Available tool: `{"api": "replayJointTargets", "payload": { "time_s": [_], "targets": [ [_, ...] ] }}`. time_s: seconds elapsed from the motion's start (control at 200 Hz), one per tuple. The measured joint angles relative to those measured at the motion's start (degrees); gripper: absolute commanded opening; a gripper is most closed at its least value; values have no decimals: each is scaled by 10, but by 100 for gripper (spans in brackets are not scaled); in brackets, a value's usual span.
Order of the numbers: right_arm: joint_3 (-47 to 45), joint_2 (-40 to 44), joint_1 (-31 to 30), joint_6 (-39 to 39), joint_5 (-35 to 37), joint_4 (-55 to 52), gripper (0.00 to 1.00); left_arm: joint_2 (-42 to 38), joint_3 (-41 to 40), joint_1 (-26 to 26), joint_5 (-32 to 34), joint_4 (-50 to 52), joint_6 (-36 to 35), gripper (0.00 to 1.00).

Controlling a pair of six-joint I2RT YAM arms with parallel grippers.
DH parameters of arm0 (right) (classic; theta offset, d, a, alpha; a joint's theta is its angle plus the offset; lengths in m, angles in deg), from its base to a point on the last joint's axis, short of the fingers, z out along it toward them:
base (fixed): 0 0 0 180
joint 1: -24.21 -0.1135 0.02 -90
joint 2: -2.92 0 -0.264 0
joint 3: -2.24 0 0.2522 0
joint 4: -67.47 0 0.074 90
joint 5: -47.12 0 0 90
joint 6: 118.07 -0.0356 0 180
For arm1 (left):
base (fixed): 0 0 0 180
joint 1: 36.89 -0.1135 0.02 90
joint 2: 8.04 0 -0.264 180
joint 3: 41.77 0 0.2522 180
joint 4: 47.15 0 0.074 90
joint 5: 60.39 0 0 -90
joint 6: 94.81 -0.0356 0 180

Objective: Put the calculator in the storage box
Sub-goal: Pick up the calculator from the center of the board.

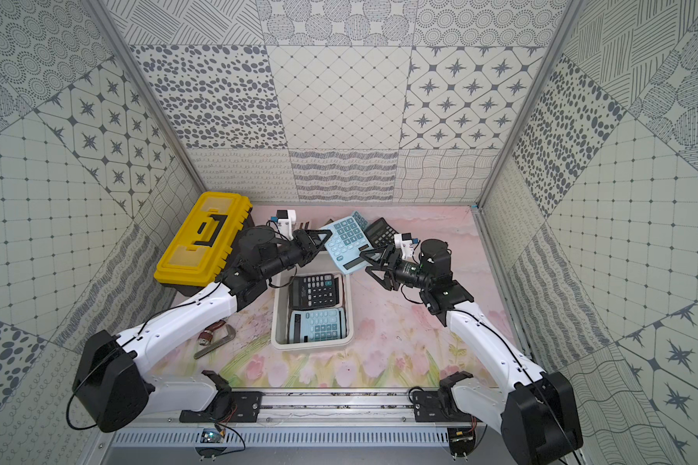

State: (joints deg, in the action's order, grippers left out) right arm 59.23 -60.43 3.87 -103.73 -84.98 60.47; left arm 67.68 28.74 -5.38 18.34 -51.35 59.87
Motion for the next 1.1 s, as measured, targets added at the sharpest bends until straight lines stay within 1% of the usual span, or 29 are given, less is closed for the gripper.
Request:
{"api": "replayJointTargets", "payload": {
  "time_s": [0.09, 0.19, 0.245, 0.34, 0.445, 0.49, 0.775, 0.8, 0.885, 0.996, 1.061, 1.101],
  "targets": [
    [0, 1, -14, -22, 21, 22, 58, -9, -10, 5, 31, -12, -5, 0],
    [0, -2, -37, -36, 39, 36, 55, -14, -19, 9, 59, -23, -9, 0],
    [0, -6, -47, -40, 47, 43, 50, -17, -23, 11, 72, -25, -10, 0],
    [0, -15, -63, -49, 63, 51, 46, -21, -30, 16, 90, -27, -10, 0],
    [0, -24, -77, -52, 81, 59, 43, -29, -37, 21, 104, -30, -10, 0],
    [0, -28, -82, -52, 89, 65, 40, -32, -40, 23, 111, -33, -10, 0],
    [0, -53, -114, -76, 128, 110, 28, -42, -54, 32, 143, -49, -8, 0],
    [0, -53, -116, -77, 130, 112, 25, -43, -55, 33, 145, -50, -8, 0],
    [0, -54, -122, -83, 139, 118, 21, -44, -57, 35, 153, -50, -5, 0],
    [0, -54, -123, -95, 147, 127, 11, -47, -61, 37, 164, -54, 1, 0],
    [0, -54, -123, -97, 150, 129, 5, -49, -63, 37, 167, -58, 2, 6],
    [0, -54, -124, -99, 152, 130, 4, -50, -64, 38, 170, -59, 3, 11]
  ]
}}
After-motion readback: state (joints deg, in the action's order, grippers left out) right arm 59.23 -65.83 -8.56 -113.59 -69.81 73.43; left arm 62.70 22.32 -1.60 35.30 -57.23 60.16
